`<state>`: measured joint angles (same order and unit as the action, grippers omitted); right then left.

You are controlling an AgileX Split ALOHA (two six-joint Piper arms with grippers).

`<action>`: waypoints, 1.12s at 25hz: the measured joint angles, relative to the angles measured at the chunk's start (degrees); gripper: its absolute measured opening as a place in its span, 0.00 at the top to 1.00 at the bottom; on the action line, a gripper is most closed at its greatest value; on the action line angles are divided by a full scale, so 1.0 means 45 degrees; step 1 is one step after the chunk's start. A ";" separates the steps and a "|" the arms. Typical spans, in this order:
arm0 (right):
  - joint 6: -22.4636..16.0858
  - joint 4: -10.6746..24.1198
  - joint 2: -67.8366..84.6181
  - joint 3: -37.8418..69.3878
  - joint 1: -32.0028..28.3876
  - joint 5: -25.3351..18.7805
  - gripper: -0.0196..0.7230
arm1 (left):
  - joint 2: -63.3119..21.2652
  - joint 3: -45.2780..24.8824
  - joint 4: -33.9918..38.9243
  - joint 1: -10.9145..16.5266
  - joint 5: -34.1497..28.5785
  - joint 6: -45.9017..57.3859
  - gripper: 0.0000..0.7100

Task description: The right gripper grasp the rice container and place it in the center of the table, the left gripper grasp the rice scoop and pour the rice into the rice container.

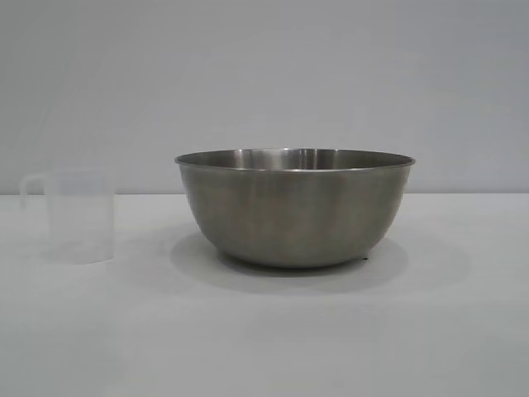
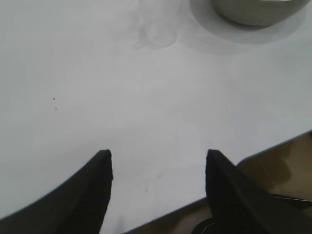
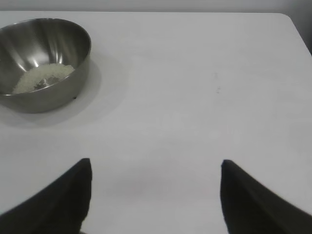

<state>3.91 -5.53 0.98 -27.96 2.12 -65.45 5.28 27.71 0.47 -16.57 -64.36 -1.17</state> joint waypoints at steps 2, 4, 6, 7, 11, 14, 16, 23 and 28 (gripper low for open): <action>0.0000 0.0000 0.0000 0.0000 0.0000 0.0000 0.34 | 0.0000 0.0000 0.0050 0.0000 0.0024 0.0086 0.43; 0.0000 0.0000 0.0000 0.0000 0.0000 0.0000 0.34 | 0.0000 0.0000 0.0085 0.0000 0.0024 0.0158 0.43; 0.0000 0.0000 0.0000 0.0000 0.0000 0.0000 0.34 | 0.0000 0.0000 0.0107 0.0000 0.0024 0.0210 0.43; 0.0000 0.0000 0.0000 0.0000 0.0000 0.0000 0.34 | 0.0000 0.0000 0.0107 0.0000 0.0024 0.0203 0.43; 0.0000 -0.0009 0.0000 0.0000 0.0000 0.0000 0.34 | 0.0000 0.0000 0.0107 0.0000 0.0024 0.0216 0.43; 0.0000 -0.0009 0.0000 0.0000 0.0000 0.0000 0.34 | 0.0000 0.0000 0.0107 0.0000 0.0024 0.0216 0.43; 0.0000 -0.0009 0.0000 0.0000 0.0000 0.0000 0.34 | 0.0000 0.0000 0.0107 0.0000 0.0024 0.0216 0.43; 0.0000 -0.0029 0.0000 0.0000 0.0000 0.0000 0.34 | -0.0164 0.0000 0.0107 0.0668 0.0024 0.0216 0.43; 0.0000 -0.0029 0.0000 0.0000 0.0000 0.0000 0.34 | -0.0571 0.0000 0.0107 0.2632 0.0024 0.0216 0.43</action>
<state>3.91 -5.66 0.98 -27.96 2.12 -65.45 2.71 27.71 0.95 -4.73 -64.25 -0.20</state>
